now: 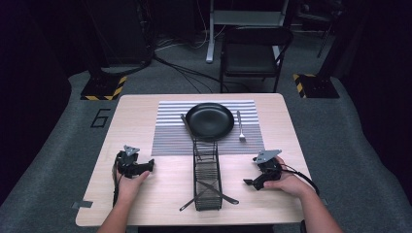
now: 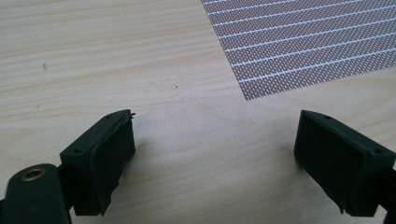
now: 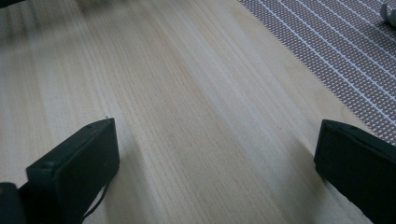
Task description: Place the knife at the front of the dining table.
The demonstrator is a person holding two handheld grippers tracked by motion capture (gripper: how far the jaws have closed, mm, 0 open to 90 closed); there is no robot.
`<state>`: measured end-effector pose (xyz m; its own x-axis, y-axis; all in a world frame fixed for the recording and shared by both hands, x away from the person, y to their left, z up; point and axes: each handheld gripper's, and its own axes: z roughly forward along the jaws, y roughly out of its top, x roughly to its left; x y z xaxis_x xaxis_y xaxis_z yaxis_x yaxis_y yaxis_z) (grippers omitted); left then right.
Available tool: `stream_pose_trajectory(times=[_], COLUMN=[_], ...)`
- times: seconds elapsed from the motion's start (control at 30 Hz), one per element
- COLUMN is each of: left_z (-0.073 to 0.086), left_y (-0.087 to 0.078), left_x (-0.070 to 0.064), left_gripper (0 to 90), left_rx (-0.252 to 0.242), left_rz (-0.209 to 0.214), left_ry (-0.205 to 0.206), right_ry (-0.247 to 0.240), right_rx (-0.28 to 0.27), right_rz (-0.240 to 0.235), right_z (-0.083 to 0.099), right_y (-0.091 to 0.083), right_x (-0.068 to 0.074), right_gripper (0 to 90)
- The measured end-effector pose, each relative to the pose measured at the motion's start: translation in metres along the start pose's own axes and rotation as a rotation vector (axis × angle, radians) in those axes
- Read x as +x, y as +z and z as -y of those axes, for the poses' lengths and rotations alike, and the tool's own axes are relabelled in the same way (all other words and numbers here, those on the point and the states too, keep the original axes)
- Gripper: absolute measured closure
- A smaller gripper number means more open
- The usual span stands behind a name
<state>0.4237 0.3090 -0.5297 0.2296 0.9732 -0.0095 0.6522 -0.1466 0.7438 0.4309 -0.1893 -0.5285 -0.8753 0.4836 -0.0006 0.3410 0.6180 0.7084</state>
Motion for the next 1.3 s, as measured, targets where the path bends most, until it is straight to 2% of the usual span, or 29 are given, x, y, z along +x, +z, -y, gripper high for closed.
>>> stream_pose_trajectory(times=[0.33,0.47,0.5,0.53,0.57,0.6,0.67,0.83,1.17,1.2,1.3], left_z=[0.0,-0.001,-0.003,-0.003,-0.004,-0.005,-0.006,-0.01,-0.015,-0.017,-0.019], left_y=[-0.001,-0.005,-0.007,-0.007,-0.009,-0.011,-0.012,-0.02,-0.027,-0.029,-0.033], left_x=[0.0,0.002,0.001,0.001,0.002,-0.002,-0.003,-0.011,-0.023,-0.025,-0.029], left_gripper=[13.4,28.0,33.9,36.1,36.1,36.1,36.6,38.4,41.0,41.5,43.0], left_rx=[0.003,0.003,-0.004,-0.004,0.007,-0.011,-0.007,-0.016,0.0,0.01,0.01], left_rz=[-0.001,0.008,0.049,0.049,0.061,0.049,0.054,0.106,0.146,0.171,0.191], left_ry=[-0.005,-0.023,-0.058,-0.058,-0.05,-0.052,-0.045,-0.041,-0.002,0.004,0.011], right_ry=[0.0,0.003,-0.001,-0.001,0.002,0.0,0.002,0.0,0.003,-0.002,-0.006], right_rx=[0.0,-0.001,0.0,0.0,-0.001,0.0,-0.001,0.0,-0.002,-0.002,-0.003], right_rz=[0.0,0.001,0.0,0.0,0.0,0.0,0.001,0.0,0.001,0.001,0.0], right_z=[0.0,0.0,0.0,0.0,0.0,0.0,0.0,0.0,0.0,0.0,-0.001], right_y=[0.0,0.0,0.0,0.0,0.0,0.0,0.0,0.0,0.0,0.001,0.001], right_x=[0.0,0.0,0.0,0.0,0.0,0.0,0.0,0.0,0.0,-0.001,-0.001], right_gripper=[0.0,0.0,0.0,0.0,0.0,0.0,0.0,0.0,0.0,0.0,0.0])
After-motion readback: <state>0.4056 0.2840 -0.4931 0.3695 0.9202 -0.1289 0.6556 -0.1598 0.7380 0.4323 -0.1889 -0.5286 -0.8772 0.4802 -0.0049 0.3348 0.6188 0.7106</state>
